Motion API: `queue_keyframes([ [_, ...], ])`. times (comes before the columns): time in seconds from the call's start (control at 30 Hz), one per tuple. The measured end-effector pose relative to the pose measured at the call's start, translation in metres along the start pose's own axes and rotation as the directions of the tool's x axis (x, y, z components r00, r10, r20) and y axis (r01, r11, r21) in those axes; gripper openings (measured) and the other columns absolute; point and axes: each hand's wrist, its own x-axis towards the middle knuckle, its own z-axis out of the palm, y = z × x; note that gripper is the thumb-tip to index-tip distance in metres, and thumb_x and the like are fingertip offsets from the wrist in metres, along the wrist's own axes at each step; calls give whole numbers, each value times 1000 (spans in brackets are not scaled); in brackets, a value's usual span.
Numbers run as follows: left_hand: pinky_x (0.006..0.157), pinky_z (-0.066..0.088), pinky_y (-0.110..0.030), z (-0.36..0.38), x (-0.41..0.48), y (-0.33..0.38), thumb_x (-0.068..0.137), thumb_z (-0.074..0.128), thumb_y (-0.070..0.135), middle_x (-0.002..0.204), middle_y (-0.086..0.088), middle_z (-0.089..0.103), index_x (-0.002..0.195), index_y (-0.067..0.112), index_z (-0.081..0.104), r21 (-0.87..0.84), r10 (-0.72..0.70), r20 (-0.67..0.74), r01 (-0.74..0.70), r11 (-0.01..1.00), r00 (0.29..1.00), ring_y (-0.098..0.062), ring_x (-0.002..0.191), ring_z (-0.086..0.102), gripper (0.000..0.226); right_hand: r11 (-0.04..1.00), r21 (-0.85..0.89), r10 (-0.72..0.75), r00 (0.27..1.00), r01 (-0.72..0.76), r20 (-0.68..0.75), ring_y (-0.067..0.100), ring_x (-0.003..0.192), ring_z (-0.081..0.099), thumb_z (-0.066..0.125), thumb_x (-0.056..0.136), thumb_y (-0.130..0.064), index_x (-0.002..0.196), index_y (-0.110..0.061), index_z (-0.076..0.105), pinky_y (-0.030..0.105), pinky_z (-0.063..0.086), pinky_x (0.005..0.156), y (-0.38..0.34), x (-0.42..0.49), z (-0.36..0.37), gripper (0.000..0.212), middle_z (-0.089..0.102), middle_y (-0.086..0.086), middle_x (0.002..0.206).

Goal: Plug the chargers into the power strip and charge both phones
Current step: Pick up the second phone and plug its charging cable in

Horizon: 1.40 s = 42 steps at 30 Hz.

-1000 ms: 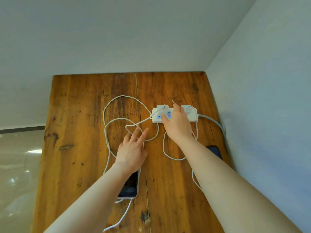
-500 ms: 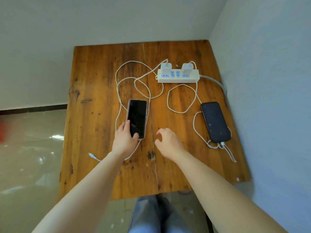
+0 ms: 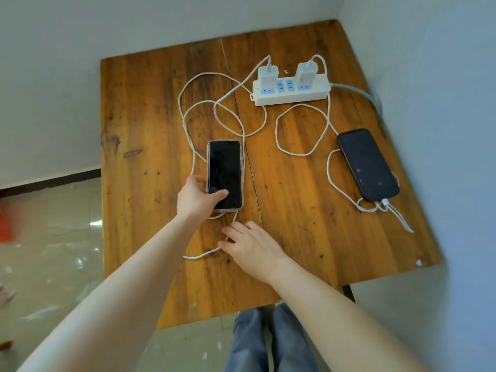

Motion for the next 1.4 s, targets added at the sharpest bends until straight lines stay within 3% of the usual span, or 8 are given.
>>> queue_keyframes([
  [0.13, 69, 53, -30, 8, 4, 10, 73, 79, 39, 111, -5, 60, 125, 12, 44, 63, -40, -28, 42, 997, 999, -21, 95, 61, 68, 993, -99, -68, 998, 69, 11, 25, 97, 59, 57, 86, -7, 93, -8, 69, 36, 46, 80, 4, -4, -5, 13, 67, 9, 102],
  [0.37, 73, 55, -30, 2, 5, 18, 84, 71, 30, 104, -11, 68, 93, 13, 62, -124, -129, 51, 135, 983, 990, -24, 92, 66, 21, 999, -2, 49, 997, -49, 63, 24, 106, 55, 55, 90, -8, 117, -9, 56, 36, 46, 91, 15, -17, -17, 27, 62, 9, 115],
  [0.5, 87, 56, -41, -10, -3, 27, 88, 67, 23, 105, -13, 67, 95, 12, 60, -190, -151, 77, 163, 968, 986, -28, 97, 66, 14, 962, 169, 203, 975, -216, 92, 20, 92, 57, 48, 94, -10, 121, -14, 49, 37, 49, 90, 17, -29, -37, 28, 61, 7, 107],
  [0.73, 73, 54, -30, -58, -44, 52, 87, 68, 21, 94, -10, 61, 104, 8, 62, -402, -269, 105, 289, 869, 957, -19, 79, 59, 22, 936, 129, 318, 944, -328, 93, 21, 66, 62, 36, 98, -26, 86, -15, 57, 42, 34, 103, 26, -52, -104, 27, 61, 3, 69],
  [0.83, 77, 58, -34, -78, -78, 58, 87, 68, 11, 112, -14, 63, 113, 5, 54, -652, -334, 206, 384, 654, 920, -27, 100, 66, 30, 826, 371, 397, 906, -423, 148, 28, 73, 64, 39, 95, -14, 96, -8, 61, 38, 55, 72, 20, -65, -142, 23, 65, 11, 81],
  [0.97, 58, 58, -31, -98, -122, 67, 86, 66, 7, 126, -18, 59, 126, 3, 50, -806, -287, 302, 404, 432, 909, -31, 104, 65, 43, 609, 607, 500, 841, -510, 205, 23, 63, 55, 44, 94, -20, 93, -5, 62, 37, 48, 56, 11, -78, -184, 24, 60, 10, 75],
  [1.17, 52, 56, -29, -120, -159, 97, 87, 65, 5, 125, -19, 61, 127, 5, 49, -828, -192, 300, 355, 434, 934, -29, 103, 66, 44, 543, 709, 535, 836, -449, 120, 8, 53, 44, 36, 100, -41, 90, -13, 63, 23, 41, 50, -2, -97, -248, 40, 47, -1, 60],
  [1.4, 47, 54, -25, -148, -176, 139, 88, 64, 7, 122, -17, 62, 128, 9, 48, -870, -110, 234, 259, 421, 966, -28, 99, 67, 43, 384, 898, 519, 855, -216, -17, 14, 62, 62, 42, 97, -1, 98, 4, 66, 29, 59, 70, -4, -102, -306, 25, 65, 5, 85],
])
